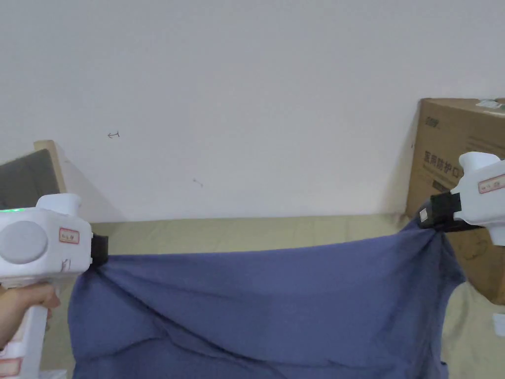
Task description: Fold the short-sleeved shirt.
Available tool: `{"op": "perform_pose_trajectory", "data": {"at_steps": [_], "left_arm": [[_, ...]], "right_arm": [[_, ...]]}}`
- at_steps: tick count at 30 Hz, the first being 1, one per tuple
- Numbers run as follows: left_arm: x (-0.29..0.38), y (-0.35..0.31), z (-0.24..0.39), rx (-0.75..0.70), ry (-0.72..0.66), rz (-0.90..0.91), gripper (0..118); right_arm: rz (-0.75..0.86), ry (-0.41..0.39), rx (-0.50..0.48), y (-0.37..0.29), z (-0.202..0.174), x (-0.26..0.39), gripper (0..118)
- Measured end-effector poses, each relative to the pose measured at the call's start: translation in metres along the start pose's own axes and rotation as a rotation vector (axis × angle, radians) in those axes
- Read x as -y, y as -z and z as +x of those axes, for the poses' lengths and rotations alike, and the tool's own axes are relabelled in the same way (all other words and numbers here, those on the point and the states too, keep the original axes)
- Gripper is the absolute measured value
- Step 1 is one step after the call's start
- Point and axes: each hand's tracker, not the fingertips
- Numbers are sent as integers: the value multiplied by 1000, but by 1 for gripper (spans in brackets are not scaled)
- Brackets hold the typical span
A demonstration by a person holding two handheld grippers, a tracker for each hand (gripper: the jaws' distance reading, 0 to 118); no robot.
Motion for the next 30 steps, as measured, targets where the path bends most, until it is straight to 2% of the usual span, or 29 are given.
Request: {"op": "perform_pose_trajectory", "data": {"at_steps": [4, 8, 12, 14, 18, 22, 25, 27, 30], "left_arm": [[-63, -2, 9, -33, 63, 62, 1], [-125, 1, 16, -22, 44, 127, 1], [-190, 24, 15, -32, 46, 165, 1], [-215, 30, 17, -15, 6, 175, 1], [-252, 28, 44, -32, 79, 222, 1], [-303, 55, 33, -16, 50, 258, 1], [-331, 64, 47, -60, 107, 277, 0], [-326, 53, 62, -58, 105, 305, 1], [-328, 63, 71, -59, 136, 303, 1]], "right_arm": [[37, 35, 18, 1, -3, -49, 2], [86, 60, 2, -6, -15, -100, 2], [134, 141, -24, -5, -15, -157, 2], [148, 154, 0, -1, -13, -185, 2], [197, 158, 18, -14, -20, -227, 2], [253, 122, 54, -32, -33, -259, 2], [269, 132, 47, -42, -35, -276, 2], [280, 146, 58, -37, -35, -278, 2], [258, 115, 108, -20, -34, -276, 2]]}}
